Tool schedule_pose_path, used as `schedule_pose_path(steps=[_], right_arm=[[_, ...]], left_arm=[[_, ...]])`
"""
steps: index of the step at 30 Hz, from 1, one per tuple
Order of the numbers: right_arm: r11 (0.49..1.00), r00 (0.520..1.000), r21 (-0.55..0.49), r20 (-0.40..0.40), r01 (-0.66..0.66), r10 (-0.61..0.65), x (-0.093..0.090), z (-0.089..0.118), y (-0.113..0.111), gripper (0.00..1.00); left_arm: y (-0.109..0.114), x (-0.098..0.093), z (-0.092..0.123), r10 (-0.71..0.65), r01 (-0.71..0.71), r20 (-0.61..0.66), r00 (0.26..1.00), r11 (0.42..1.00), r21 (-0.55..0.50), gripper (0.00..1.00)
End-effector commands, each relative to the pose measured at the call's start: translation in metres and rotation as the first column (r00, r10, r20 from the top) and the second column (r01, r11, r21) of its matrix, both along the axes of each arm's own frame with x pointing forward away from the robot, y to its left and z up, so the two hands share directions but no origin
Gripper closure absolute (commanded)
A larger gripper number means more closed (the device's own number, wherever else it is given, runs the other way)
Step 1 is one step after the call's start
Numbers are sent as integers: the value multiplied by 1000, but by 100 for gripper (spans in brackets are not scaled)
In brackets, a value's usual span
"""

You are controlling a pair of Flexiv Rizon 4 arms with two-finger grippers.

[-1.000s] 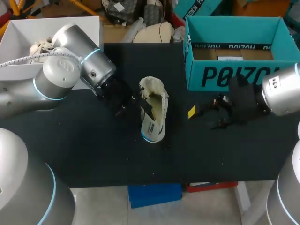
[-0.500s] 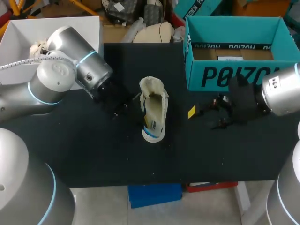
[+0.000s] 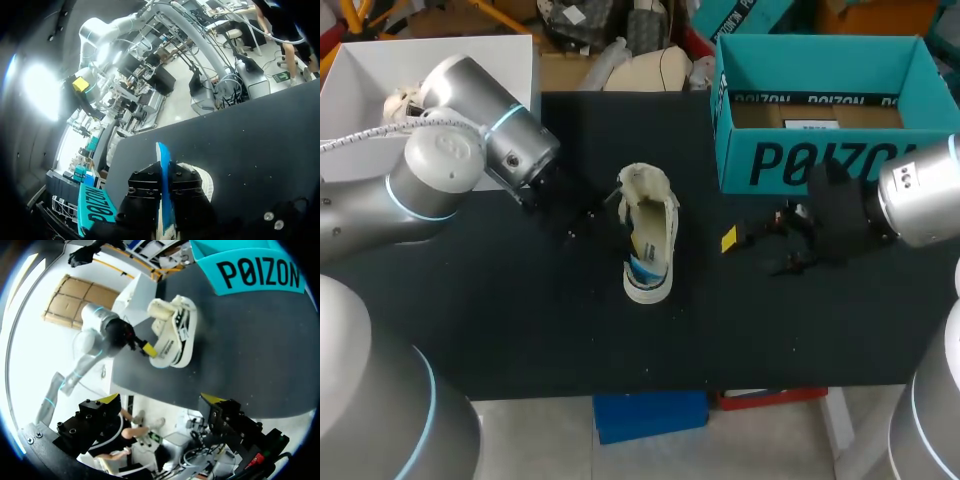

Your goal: Take the shoe out of the shoebox, open the shoe tongue, remove and reinsert the insole, then place the shoe into the shoebox

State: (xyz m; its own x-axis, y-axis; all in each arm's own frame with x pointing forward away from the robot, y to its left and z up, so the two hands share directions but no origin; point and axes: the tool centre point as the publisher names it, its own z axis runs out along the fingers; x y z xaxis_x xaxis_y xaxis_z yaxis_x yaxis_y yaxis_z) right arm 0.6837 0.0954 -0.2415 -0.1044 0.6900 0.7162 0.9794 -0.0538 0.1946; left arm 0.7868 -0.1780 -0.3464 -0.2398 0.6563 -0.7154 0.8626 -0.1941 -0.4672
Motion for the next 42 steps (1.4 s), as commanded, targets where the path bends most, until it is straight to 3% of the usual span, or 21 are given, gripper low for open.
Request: schedule_pose_path(steps=[1,14,35,38,39,41,42], right_arm=[[1000,1000,-2,-2,0,0,0,1,0,0],[1000,1000,-2,-2,0,0,0,1,0,0],[1000,1000,-2,-2,0,0,0,1,0,0],[1000,1000,-2,-2,0,0,0,1,0,0],[1000,1000,-2,-2,0,0,0,1,0,0],[1000,1000,-2,-2,0,0,0,1,0,0],[1000,1000,-2,-2,0,0,0,1,0,0]], left_arm=[[-7,16,-8,0,0,3,1000,1000,2,100],[-8,43,-21,31,-36,78,996,998,60,100],[-22,15,-47,-100,65,122,987,962,265,100],[-18,15,-48,-100,61,118,988,955,292,89],[-16,15,-49,-95,57,111,989,951,304,80],[-12,15,-48,-95,55,107,990,945,322,50],[-11,16,-47,-94,55,107,990,945,322,43]])
